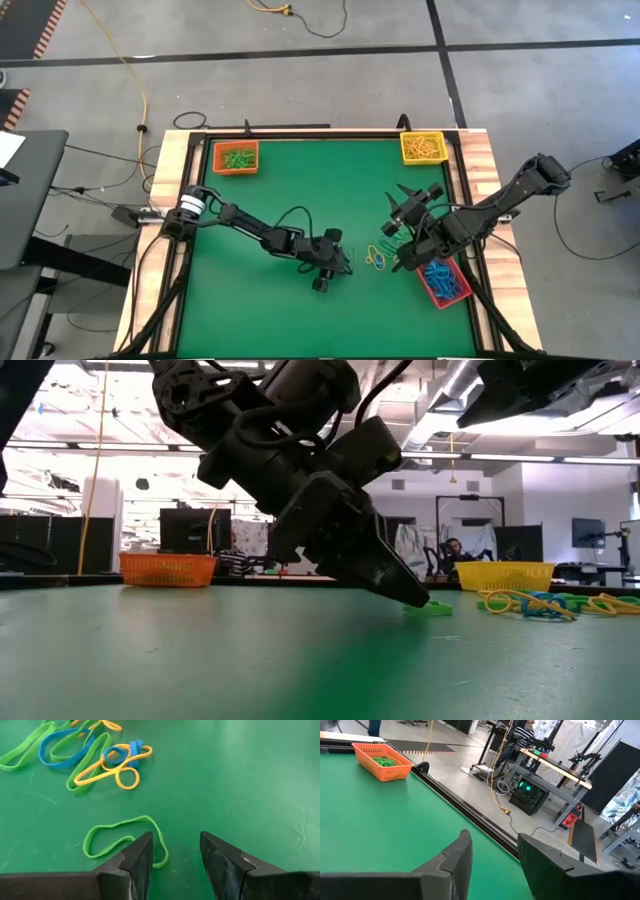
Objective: Sort rubber bands into baskets
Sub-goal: Put the green rubber band into the orange bin
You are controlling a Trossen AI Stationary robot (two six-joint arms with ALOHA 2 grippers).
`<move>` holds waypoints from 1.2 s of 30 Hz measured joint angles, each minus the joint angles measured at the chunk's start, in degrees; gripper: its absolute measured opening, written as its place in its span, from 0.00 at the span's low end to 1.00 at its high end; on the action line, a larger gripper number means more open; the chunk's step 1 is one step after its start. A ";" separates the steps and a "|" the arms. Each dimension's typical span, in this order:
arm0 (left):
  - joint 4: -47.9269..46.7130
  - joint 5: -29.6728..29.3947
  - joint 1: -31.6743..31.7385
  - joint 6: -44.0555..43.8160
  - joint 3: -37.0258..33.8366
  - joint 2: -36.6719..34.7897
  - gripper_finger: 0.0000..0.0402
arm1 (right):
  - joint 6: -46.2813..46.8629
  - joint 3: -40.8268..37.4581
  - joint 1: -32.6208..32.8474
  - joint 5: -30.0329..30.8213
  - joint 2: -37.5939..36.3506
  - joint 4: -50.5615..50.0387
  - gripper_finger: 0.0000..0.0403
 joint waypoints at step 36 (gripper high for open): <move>-9.69 -5.43 1.43 6.57 -0.09 -4.12 0.00 | 0.03 -0.02 -0.04 -0.91 0.00 0.72 0.47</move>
